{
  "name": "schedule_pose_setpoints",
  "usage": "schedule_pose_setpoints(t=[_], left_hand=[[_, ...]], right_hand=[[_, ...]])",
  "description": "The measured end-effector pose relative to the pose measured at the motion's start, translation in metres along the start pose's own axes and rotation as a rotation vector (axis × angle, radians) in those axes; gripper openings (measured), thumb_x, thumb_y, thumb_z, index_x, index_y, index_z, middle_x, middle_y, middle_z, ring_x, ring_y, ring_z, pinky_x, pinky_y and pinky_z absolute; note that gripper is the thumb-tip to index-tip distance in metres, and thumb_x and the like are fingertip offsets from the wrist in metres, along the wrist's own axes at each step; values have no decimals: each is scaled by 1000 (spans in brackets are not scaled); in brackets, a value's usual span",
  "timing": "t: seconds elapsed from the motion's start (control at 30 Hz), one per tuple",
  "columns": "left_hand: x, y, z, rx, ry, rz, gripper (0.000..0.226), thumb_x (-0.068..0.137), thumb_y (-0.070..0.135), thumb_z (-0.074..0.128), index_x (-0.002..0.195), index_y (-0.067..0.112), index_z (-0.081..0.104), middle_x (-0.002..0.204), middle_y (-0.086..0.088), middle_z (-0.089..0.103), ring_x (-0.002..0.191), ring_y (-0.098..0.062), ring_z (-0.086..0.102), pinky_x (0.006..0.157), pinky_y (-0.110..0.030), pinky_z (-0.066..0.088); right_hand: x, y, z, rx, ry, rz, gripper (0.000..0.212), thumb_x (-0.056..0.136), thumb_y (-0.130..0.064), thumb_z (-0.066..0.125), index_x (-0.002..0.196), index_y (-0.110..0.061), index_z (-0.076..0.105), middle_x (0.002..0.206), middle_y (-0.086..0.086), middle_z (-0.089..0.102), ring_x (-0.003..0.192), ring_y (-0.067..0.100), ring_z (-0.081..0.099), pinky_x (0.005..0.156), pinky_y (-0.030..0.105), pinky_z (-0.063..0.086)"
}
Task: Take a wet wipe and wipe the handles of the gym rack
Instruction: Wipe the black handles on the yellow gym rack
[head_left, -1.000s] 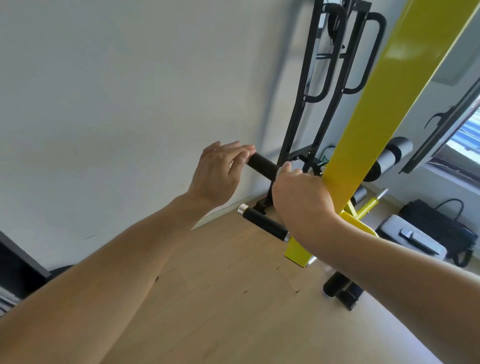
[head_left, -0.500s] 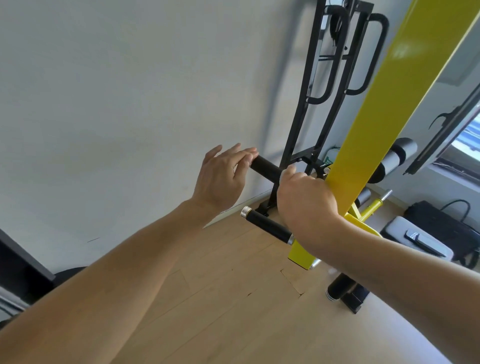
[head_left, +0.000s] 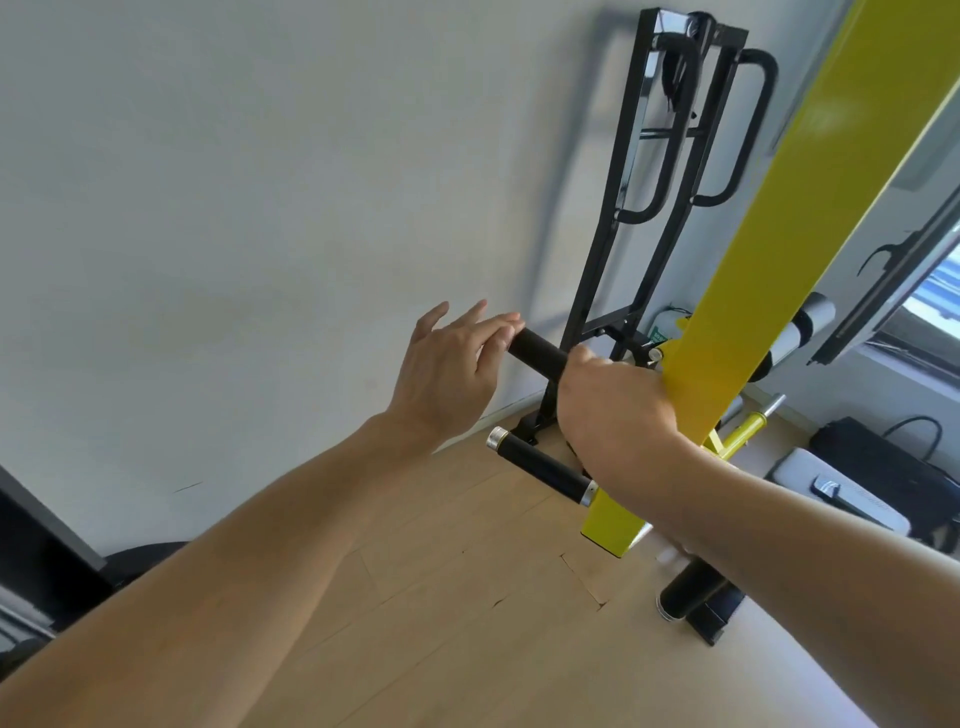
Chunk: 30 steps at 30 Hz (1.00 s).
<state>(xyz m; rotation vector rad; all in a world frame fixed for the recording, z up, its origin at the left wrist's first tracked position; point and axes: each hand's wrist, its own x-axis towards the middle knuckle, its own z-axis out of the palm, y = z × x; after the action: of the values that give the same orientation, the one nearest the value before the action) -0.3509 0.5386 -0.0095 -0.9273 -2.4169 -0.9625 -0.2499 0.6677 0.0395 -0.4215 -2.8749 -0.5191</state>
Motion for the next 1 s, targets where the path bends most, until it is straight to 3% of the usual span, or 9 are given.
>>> schedule_pose_setpoints(t=[0.13,0.23,0.37,0.47,0.63,0.7,0.83,1.0], left_hand=[[-5,8,7,-63,11,-19,48,107,34,27,136,21,63,137,9,65,141,-10,48,123,-43,23],[-6,11,8,-177,26,-75,49,106,36,28,134,20,65,135,7,67,135,-8,54,121,-42,27],[-6,7,3,-158,11,-92,53,105,40,25,135,21,64,137,9,65,130,-6,58,122,-40,25],[-5,9,4,-144,-2,-90,52,106,39,25,135,21,64,138,9,65,130,-8,58,122,-40,26],[-6,15,9,-116,50,-83,38,110,25,36,134,19,65,137,8,65,128,-9,57,122,-38,26],[-5,14,10,-119,49,-79,39,110,27,34,133,20,65,136,9,65,127,-8,58,123,-38,26],[-4,9,12,-105,46,-50,48,108,36,28,131,20,66,136,8,67,132,-10,57,121,-42,28],[-4,7,9,-119,65,-41,48,107,37,27,132,21,66,136,11,66,128,-6,59,121,-40,29]], right_hand=[[-6,1,1,-108,-6,8,28,102,-25,49,123,-7,48,88,6,56,72,18,55,58,29,41],[2,-6,6,-29,46,-9,30,103,-26,48,124,-6,49,101,8,63,87,21,65,67,30,51],[13,-9,13,160,60,-70,35,103,-32,49,127,-7,47,114,9,64,100,23,66,84,34,55],[23,-3,15,335,17,-58,42,99,-37,57,127,-7,48,113,8,65,99,22,67,87,32,54],[39,-3,14,747,5,-67,62,89,-26,75,139,-8,43,117,12,68,102,26,69,94,37,54],[40,-4,13,715,12,-52,67,86,-33,75,139,-10,40,109,10,70,95,26,71,89,38,57],[25,1,6,379,-33,15,62,89,-48,67,131,-13,39,90,4,63,76,20,66,70,31,57],[6,2,-8,100,60,-78,46,100,-41,55,131,-7,52,123,9,58,112,24,58,86,35,53]])
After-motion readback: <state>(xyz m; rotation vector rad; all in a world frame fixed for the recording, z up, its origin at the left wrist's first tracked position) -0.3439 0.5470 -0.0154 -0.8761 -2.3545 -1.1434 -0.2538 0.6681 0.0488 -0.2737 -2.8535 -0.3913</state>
